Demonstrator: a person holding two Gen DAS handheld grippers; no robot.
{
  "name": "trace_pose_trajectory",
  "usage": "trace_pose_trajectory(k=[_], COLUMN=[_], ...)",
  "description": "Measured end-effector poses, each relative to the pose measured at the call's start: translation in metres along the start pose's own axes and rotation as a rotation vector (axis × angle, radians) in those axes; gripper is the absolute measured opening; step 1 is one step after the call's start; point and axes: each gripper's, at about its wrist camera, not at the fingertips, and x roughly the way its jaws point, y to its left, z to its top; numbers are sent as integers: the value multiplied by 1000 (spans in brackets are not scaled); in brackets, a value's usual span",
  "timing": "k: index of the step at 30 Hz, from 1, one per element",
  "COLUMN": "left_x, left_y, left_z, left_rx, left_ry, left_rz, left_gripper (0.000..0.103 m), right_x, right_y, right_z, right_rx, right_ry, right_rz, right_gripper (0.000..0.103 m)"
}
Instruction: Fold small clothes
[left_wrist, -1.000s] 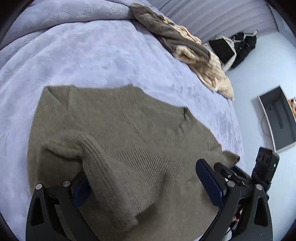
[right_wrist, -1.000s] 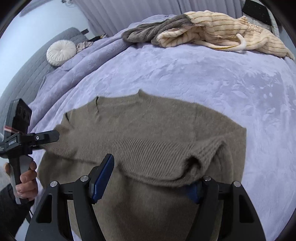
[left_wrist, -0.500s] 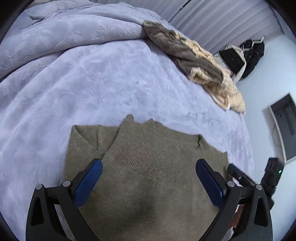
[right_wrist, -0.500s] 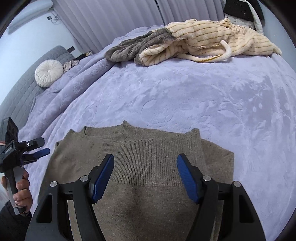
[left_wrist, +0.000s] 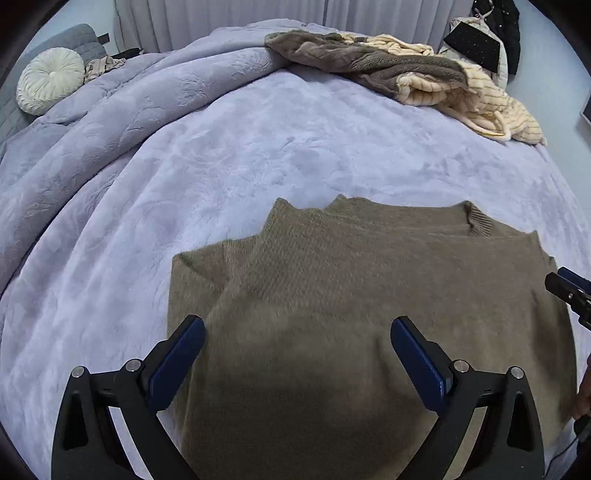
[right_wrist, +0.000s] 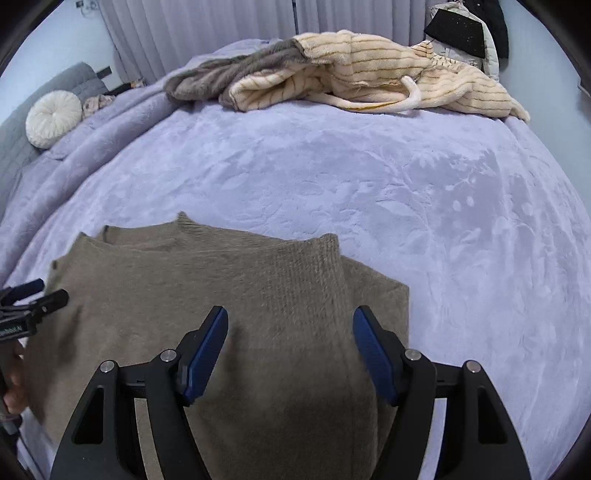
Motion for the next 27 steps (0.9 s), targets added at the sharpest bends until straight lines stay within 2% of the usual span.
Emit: trace_pose_trajectory(k=[3,6,9,10,12,15,18,20,22,24,26,27], left_x=[-26,-37,-27,-20,-19,-33,-51,-61,-69,-62,-42,-36], left_y=[-21,-45,-49,-46,-30,-7,1,-10,-28,-46,-48,-42], left_z=[-37,-63,-81,-85,-96,-106,-110,-114,-119,-127,-137,-142], left_rx=[25,47,48,45,31,0,-46,-59,-38,8,40,29], left_ry=[-25,-48,-20,2,-6,-5,-7,-19,-40,-25,29,49], left_rz=[-32,-28,36,55,50,12,24,-34,-62,-34,39,39], left_gripper=[101,101,101,101,101,101,101,101,101,101,101,102], right_x=[-31,-44,-32,-28,-22,-37,-59,-75,-83,-78,-63,-55], right_y=[24,61,88,91,79,40,19,29,51,73,84,81], right_z=[-29,-62,-86,-93,-105,-110,-110,-112,-118,-128,-141,-148], right_rx=[-59,-157,-249,-262,-265,-173,-96,-99,-122,-162,-206,-215], right_ry=[-39,-53,-16,4,17,6,6,-30,-47,-31,15,38], right_rz=[27,42,14,-12,-45,-61,-88,-82,-20,27,-4,-28], right_gripper=[75,77,77,77,77,78,78,78,78,79,79,78])
